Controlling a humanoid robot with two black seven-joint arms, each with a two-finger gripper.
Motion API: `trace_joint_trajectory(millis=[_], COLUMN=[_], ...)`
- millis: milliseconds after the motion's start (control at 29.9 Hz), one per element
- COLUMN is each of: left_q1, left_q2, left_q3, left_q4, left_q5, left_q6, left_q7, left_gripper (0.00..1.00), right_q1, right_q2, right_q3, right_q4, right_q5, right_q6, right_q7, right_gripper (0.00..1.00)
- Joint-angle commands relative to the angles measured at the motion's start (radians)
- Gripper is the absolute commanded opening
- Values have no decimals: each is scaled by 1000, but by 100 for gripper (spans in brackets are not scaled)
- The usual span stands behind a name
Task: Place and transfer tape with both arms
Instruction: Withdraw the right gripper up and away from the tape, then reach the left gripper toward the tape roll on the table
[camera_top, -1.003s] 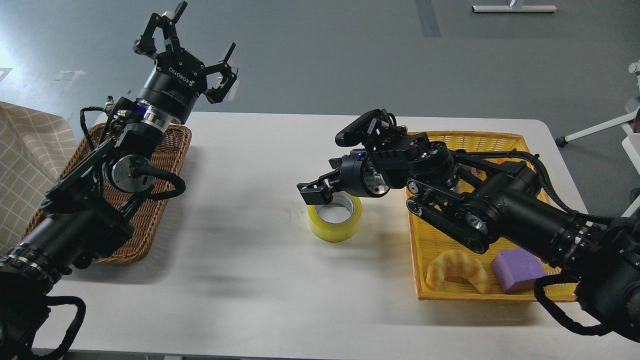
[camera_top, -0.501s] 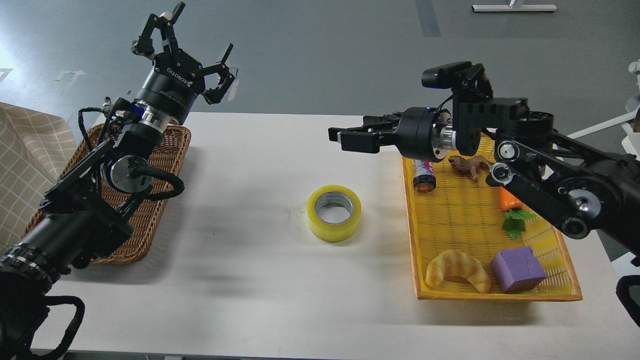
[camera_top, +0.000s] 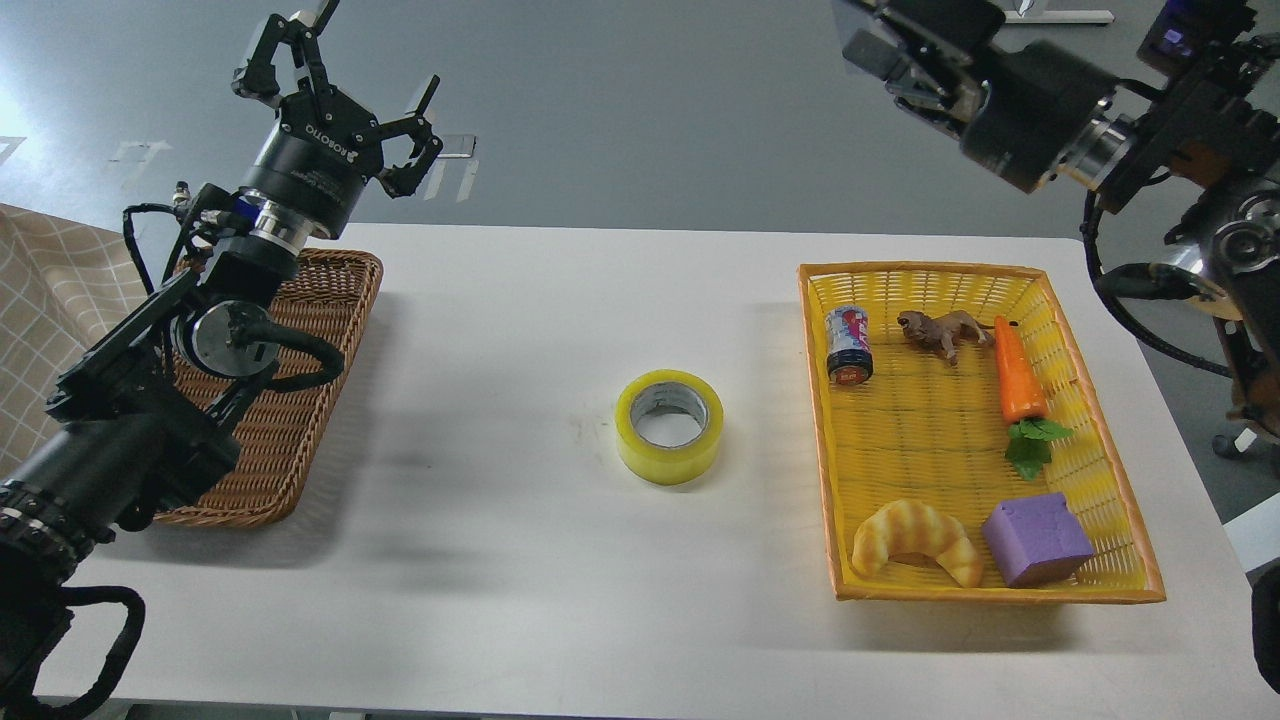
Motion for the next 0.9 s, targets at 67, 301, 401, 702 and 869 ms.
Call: trace_joint_trajectory(millis=[67,301,401,702,869], left_q1=[-1,-4,-7,-7,-10], left_q2=[0,2,2,19,22], left_q3=[0,2,2,2,2], left_q4=[0,0,0,0,0], left_q5=[1,1,3,12,50], left_q6=[0,0,0,0,0], left_q7=[1,3,3,3,3], left_gripper=[98,98,98,98,98], right_q1=[-43,-123,-134,-201,-238], right_q2=[-8,-8,-7,-28,-30], right_q3=[90,204,254,310,311], right_q4=[-4,-41,-85,-234,-235], right_q5=[134,362,465,732,778], right_q6=[0,0,0,0,0], right_q7=[-2,-3,-11,-18,-15], right_gripper=[100,100,100,100,100])
